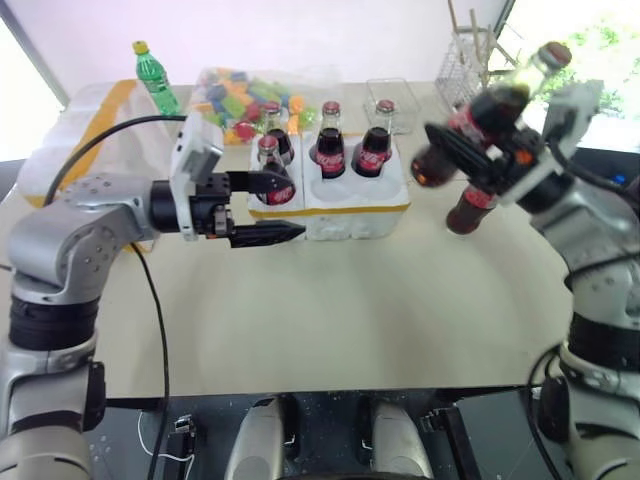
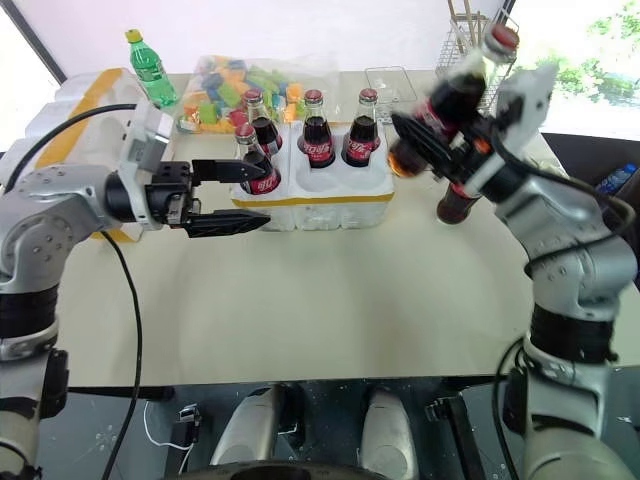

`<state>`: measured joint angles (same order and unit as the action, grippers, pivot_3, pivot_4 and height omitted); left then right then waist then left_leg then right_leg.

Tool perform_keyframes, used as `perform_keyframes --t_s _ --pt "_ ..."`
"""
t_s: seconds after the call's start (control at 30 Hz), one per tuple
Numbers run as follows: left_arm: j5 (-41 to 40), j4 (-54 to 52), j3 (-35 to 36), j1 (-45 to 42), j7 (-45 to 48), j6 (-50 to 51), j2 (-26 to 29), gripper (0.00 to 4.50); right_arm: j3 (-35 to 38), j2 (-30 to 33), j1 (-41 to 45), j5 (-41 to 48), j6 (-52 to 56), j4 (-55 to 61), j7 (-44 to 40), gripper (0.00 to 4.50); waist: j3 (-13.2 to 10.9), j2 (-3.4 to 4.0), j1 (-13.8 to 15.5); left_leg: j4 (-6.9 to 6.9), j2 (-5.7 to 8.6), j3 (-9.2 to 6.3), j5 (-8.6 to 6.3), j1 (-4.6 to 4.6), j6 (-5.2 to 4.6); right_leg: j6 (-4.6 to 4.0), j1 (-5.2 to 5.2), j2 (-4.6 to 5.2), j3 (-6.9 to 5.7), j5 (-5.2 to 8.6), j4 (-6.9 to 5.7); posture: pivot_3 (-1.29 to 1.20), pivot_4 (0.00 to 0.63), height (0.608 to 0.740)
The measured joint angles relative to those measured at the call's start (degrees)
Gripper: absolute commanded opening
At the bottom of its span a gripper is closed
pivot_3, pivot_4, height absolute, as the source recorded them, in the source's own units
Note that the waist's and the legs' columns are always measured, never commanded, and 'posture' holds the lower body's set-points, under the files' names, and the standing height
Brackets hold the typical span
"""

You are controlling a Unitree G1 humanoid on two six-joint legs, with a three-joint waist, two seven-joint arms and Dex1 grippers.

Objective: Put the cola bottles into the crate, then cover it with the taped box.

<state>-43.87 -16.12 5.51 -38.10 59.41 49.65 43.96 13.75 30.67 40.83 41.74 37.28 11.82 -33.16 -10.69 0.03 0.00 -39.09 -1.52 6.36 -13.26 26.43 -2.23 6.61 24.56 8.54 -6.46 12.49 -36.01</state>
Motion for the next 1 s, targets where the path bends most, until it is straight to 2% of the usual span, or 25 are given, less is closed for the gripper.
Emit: perform_keyframes --t_s 0.13,0.27,0.6,0.83,1.0 --pt "-0.9 -1.5 2.4 1.3 -2.9 0.6 0.9 4.5 -9.4 -5.2 7.1 -5.9 -2.7 -9.8 -1.7 2.86 0.0 -0.01 0.3 -0.02 0.03 0.01 0.0 0.0 0.0 0.0 -0.02 0.01 0.0 0.0 -0.01 0.0 0.15 0.736" --pt "-1.8 -2.1 4.3 1.8 -4.8 1.1 2.1 4.5 -16.9 -7.4 7.8 -12.8 -7.0 -19.4 -5.6 2.86 0.0 -0.03 0.7 -0.02 0.08 0.01 0.0 0.1 0.0 0.01 -0.01 0.03 -0.01 -0.01 -0.01 0.0 0.15 0.736" --pt "-4.3 -4.7 6.0 4.2 -7.7 1.7 3.0 4.5 -18.7 -13.7 9.4 -20.1 -16.9 -25.8 -8.9 2.86 0.1 -0.08 -1.1 0.01 0.08 0.03 0.06 -0.09 0.11 0.0 -0.05 -0.05 -0.01 0.0 -0.03 0.0 0.15 0.736" --pt "-5.1 -5.0 6.1 4.2 -8.8 1.6 3.1 4.5 -17.7 -17.8 15.5 -22.9 -21.5 -38.5 -7.5 2.86 0.1 -0.07 -0.9 0.05 0.0 0.02 0.11 -0.14 0.2 -0.01 -0.08 -0.1 0.01 -0.01 -0.06 0.0 0.15 0.736" --pt "-5.1 -5.0 6.1 4.2 -8.9 1.3 3.1 4.5 -17.6 -18.6 16.6 -24.8 -22.7 -45.3 -6.6 2.86 0.0 -0.04 -0.6 0.08 0.03 0.01 0.11 0.07 0.2 -0.01 0.05 -0.06 0.0 -0.01 -0.07 0.0 0.15 0.736"
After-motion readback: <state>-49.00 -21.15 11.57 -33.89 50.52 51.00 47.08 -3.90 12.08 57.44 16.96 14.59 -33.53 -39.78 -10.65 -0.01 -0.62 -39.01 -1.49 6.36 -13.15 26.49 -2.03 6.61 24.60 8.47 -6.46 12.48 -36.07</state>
